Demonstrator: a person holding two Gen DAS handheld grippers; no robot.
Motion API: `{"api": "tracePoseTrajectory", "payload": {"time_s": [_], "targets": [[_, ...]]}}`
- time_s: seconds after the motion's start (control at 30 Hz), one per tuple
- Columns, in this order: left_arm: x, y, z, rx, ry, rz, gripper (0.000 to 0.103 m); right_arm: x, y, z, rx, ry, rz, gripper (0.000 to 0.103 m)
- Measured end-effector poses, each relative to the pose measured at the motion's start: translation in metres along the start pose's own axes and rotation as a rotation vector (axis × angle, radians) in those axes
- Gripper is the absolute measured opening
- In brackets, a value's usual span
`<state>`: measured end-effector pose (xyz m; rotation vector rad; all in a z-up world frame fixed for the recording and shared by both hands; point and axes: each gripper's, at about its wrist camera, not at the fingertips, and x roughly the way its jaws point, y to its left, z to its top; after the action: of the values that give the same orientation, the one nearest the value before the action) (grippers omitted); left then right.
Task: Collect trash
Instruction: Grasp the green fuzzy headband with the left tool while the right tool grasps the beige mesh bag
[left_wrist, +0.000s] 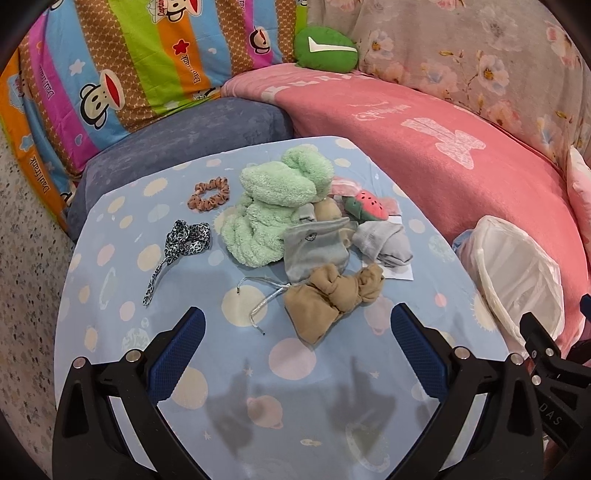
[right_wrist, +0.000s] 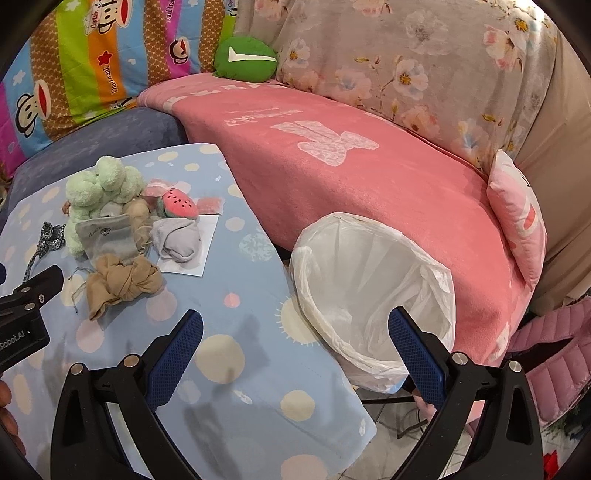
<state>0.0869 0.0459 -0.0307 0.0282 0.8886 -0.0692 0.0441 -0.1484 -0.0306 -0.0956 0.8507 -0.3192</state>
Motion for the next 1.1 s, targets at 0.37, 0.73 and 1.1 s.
{"api": "tracePoseTrajectory", "payload": {"time_s": [0.37,0.73,1.1], "targets": [[0.052,0.058,0.071,-0.198,0.000,-0.115,0.095,0.045,0.040,0.031,0.024,0.009,0.129,0.096],[0.090,0.072,0.105,-0.247,0.065,-0.171,0.039,0.092,0.110,0.035,0.019,0.090,0.313,0.075],[0.069,0.079,0.094,-0.215,0.049,-0.197,0.005,0.096,0.124,0.026,0.046,0.144,0.429,0.006]]}}
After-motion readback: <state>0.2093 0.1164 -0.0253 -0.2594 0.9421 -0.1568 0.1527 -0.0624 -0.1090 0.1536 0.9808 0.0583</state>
